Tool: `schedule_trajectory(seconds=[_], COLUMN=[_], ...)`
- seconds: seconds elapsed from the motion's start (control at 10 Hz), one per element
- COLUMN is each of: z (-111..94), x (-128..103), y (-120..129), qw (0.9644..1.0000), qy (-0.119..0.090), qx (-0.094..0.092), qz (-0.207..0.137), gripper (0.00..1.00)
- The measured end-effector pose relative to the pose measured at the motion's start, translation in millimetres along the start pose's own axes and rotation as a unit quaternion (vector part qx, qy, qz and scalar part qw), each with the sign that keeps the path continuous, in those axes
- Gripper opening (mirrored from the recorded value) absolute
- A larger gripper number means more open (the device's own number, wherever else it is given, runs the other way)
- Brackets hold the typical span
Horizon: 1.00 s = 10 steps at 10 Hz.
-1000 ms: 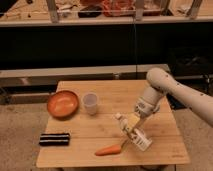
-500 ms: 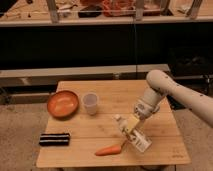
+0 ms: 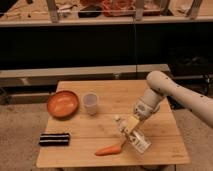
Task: Stand the bottle upright
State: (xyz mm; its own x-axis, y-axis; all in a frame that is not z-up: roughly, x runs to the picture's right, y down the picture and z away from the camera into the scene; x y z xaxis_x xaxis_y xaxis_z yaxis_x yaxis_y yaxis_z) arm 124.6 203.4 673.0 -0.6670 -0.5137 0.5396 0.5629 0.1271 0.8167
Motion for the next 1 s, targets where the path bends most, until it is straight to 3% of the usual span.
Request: schedule_trajectory(seconds=[0.2,0.4,0.7,0.9,1.0], z=[-16.9,-25.1,-31.1,-33.8,-34.3], x=[10.8,17.6,24.6,28.0,28.1], y=[5.2,6.0,7.9,8.3,8.1], qw=[0.9996,0.9983,0.9926,0.9828,0.9798], qy=[0.018,0.027,0.037,0.05,0.053], qx=[-0.006,-0.014,-0.034,-0.055,-0.061], qz=[-0.019,-0.049,-0.11,-0.169,-0.183], gripper=[0.11,0.0,0.0,0.0,0.0])
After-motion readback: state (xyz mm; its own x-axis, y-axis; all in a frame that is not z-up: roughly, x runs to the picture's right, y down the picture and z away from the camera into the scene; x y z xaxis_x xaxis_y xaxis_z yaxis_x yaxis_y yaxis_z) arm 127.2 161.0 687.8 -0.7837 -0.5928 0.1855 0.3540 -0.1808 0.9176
